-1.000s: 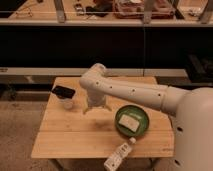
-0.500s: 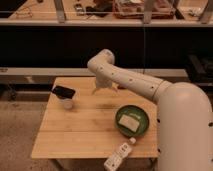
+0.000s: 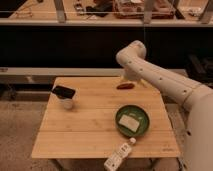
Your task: Move the arm in a circular motion
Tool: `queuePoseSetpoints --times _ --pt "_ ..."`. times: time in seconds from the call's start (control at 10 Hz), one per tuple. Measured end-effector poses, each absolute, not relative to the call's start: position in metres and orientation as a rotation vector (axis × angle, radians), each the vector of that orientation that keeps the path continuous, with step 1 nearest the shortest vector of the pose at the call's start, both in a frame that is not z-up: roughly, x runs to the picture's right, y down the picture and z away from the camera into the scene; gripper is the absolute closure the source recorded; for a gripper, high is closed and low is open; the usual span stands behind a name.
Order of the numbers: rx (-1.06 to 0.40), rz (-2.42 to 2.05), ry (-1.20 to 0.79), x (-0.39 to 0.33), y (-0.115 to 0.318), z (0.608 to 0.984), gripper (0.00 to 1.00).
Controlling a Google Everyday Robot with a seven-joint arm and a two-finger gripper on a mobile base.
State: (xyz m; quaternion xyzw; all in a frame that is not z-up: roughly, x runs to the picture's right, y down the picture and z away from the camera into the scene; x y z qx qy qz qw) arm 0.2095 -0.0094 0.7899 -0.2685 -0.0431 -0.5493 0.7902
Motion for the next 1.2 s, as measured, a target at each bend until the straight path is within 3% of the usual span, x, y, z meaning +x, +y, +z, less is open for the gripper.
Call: queuePoseSetpoints --times 0.3,0.6,0.8,1.2 --pt "-0.695 -1.036 -0.037 0.264 0.046 0.714 0.20" --pt "-0.720 -0.989 -0.079 0.242 0.095 0.656 0.20" --pt "-0.688 -0.974 -0.177 0.198 0.129 0.641 0.20" --pt "-0.641 -1.016 -0.461 0.083 0.199 0.646 0.20"
